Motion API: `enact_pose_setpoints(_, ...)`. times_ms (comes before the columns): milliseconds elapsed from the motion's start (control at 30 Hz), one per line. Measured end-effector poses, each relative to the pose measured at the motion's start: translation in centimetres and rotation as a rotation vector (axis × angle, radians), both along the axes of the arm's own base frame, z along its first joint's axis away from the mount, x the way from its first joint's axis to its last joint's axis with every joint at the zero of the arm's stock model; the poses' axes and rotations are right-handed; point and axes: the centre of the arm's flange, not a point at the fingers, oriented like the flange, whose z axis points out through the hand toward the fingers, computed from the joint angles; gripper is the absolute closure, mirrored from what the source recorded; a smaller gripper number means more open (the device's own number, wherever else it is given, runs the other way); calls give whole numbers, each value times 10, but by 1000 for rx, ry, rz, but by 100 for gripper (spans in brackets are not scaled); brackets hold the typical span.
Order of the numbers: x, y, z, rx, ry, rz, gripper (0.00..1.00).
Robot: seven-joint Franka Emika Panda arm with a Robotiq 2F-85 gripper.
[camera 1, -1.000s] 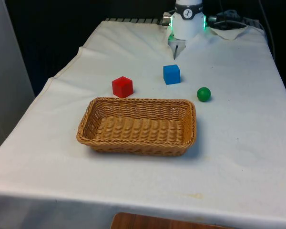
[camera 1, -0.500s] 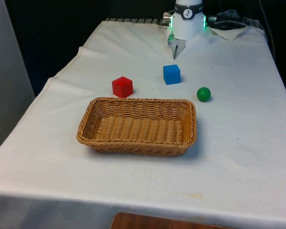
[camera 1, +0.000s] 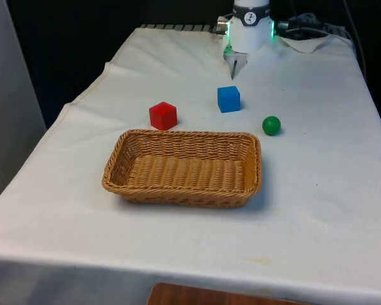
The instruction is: Place all non-red objects into the basket.
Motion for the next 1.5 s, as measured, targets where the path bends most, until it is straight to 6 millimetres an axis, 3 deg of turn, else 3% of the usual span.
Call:
enact_pose_setpoints(233,-17,-19,-24,20,-5,1,0)
enact_pose_setpoints(700,-46,-37,-54,54,-45,3,0)
enact_pose_setpoints(1167,-71,-35,-89,71,-93,30,0)
enact_pose_setpoints(1500,-74,-32,-122,63,-97,52,0)
